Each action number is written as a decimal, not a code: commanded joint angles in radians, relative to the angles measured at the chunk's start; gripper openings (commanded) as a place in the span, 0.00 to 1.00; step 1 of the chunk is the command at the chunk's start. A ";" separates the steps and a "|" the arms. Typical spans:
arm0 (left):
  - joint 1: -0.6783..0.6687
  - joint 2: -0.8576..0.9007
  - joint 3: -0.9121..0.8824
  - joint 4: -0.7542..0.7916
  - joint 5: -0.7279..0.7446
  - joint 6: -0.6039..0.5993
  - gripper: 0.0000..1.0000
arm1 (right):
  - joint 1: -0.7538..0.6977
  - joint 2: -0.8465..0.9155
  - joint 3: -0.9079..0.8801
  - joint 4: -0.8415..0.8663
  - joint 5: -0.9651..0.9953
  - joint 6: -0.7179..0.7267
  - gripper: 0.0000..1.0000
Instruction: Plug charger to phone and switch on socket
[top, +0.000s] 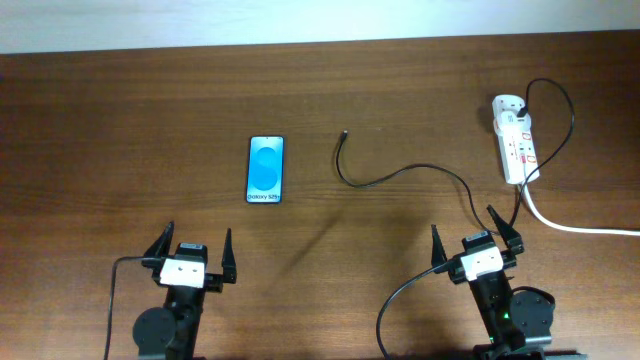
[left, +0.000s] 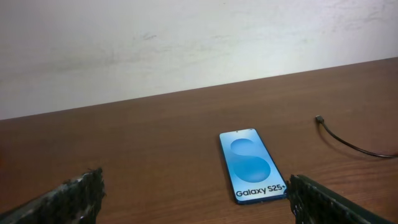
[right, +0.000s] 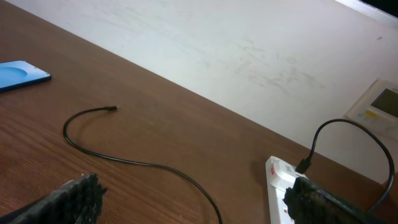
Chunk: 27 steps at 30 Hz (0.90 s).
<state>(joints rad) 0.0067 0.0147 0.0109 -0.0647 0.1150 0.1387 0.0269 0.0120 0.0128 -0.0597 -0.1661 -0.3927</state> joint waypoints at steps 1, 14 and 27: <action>-0.004 -0.010 -0.002 -0.006 0.000 0.016 0.99 | 0.006 -0.008 -0.007 -0.004 -0.006 0.008 0.98; -0.004 -0.008 -0.002 0.000 0.000 -0.029 0.99 | 0.006 -0.008 -0.007 -0.004 -0.006 0.008 0.98; -0.004 -0.008 0.002 0.080 -0.007 -0.090 0.99 | 0.006 -0.008 -0.007 -0.004 -0.006 0.008 0.98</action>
<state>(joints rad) 0.0067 0.0147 0.0109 0.0074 0.1150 0.0624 0.0269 0.0120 0.0128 -0.0601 -0.1658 -0.3920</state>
